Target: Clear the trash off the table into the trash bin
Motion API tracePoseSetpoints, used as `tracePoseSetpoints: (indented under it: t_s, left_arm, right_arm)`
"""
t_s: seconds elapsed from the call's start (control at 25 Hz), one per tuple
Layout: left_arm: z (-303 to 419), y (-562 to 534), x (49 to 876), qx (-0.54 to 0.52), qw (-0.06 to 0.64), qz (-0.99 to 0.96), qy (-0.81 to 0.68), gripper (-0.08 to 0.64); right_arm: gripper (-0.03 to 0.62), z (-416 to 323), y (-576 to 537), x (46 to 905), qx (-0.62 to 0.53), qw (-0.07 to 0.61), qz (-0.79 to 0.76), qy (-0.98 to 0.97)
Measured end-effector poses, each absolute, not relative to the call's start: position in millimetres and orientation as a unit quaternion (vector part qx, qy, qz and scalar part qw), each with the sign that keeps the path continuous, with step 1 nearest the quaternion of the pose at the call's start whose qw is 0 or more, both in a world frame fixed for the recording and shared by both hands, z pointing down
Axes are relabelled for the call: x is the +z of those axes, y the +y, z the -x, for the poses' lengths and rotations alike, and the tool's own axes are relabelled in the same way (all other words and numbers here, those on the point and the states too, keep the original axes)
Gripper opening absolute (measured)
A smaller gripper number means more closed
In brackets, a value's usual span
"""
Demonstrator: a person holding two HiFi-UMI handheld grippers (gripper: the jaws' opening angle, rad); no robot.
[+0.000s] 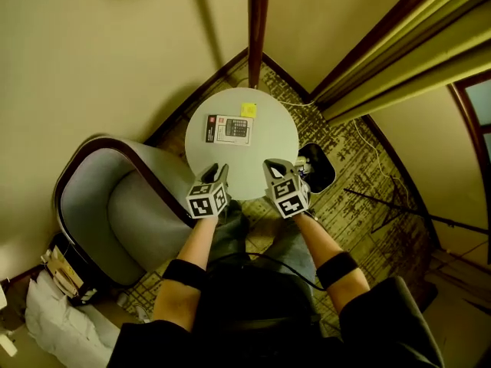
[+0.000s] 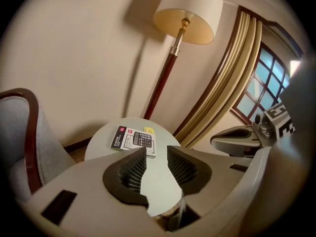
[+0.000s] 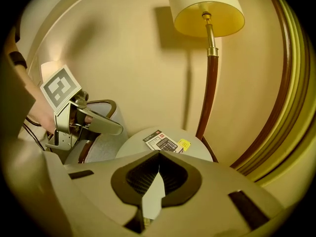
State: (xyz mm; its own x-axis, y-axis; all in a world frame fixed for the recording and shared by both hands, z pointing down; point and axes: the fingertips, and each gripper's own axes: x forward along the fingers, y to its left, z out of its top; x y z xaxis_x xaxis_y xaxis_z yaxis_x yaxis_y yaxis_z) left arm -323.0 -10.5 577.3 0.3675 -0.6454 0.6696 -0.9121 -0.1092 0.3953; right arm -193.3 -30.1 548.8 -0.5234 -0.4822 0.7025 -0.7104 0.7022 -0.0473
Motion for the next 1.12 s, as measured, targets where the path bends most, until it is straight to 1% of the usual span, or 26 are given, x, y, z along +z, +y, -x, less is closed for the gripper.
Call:
tracePoseSetpoints:
  t_s: [0.08,0.16,0.2,0.36,0.6,0.76,0.84,1.12]
  left_arm:
    - [329,-19,590,0.153,0.429,-0.717,-0.527,0.151]
    - [339,-30,606,0.126,0.469,-0.696,-0.529,0.195]
    - [346,-35,615,0.112,0.488,-0.681,-0.534,0.201]
    - [367,-50,656,0.061,0.548,-0.628,-0.548,0.202]
    - [382,-71,709,-0.003,0.611,-0.576,-0.544,0.202]
    - [388,-80,733,-0.049,0.641,-0.548,-0.535,0.202]
    - [391,-85,740,-0.067,0.651,-0.540,-0.529,0.224]
    - [400,-103,756,-0.085,0.656,-0.526,-0.534,0.224]
  right_arm:
    - [0.000,204,-41,558,0.166,0.346,-0.348,-0.855]
    - [0.000,215,-52,570,0.168,0.349,-0.346,-0.855]
    - [0.000,220,-57,576,0.169,0.351,-0.343,-0.855]
    - [0.000,236,-75,599,0.168,0.361,-0.329,-0.856]
    - [0.000,249,-101,630,0.172,0.372,-0.326,-0.852]
    - [0.000,255,-108,647,0.177,0.375,-0.326,-0.850]
    - [0.000,259,-108,652,0.182,0.372,-0.328,-0.849]
    - [0.000,265,-103,662,0.195,0.356,-0.339,-0.849]
